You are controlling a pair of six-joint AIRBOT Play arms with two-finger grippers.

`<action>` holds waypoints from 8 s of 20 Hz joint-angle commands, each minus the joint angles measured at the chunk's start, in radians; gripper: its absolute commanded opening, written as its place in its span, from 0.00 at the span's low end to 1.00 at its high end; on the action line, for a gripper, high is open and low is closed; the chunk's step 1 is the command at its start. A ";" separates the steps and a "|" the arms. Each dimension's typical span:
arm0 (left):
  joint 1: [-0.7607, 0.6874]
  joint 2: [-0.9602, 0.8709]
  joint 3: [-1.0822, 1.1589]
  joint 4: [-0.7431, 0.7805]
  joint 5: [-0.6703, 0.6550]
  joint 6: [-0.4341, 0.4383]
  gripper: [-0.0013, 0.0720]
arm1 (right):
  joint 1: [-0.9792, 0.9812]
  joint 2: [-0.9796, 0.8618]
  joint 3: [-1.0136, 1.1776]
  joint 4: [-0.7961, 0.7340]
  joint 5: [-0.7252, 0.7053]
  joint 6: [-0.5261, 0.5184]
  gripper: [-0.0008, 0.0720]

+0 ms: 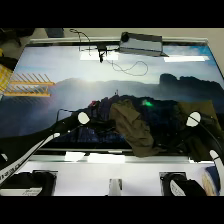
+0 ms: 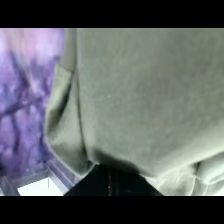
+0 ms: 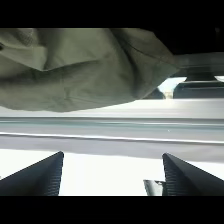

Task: Fold the shirts.

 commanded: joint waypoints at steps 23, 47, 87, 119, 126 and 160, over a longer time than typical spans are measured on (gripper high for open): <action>-0.002 0.120 0.000 0.016 -0.003 0.071 0.06 | 0.001 -0.093 -0.197 0.303 -0.407 -0.017 0.78; 0.445 0.904 0.347 0.024 0.252 0.204 0.06 | 0.000 0.454 0.752 -0.117 -0.405 0.023 0.05; 0.747 0.199 0.130 0.529 -0.687 0.116 0.47 | -0.001 -0.443 0.750 -0.310 -0.108 -0.019 0.72; 0.722 0.246 -0.099 0.414 -0.413 0.144 0.06 | 0.001 -0.280 0.058 0.137 -0.412 0.071 0.81; 0.688 0.394 -0.068 0.359 -0.420 0.145 0.06 | 0.000 -0.319 0.117 0.207 -0.459 0.025 0.05; 0.689 0.611 0.476 0.672 -0.528 0.152 0.06 | 0.000 -0.173 0.861 -0.192 -0.112 0.042 0.05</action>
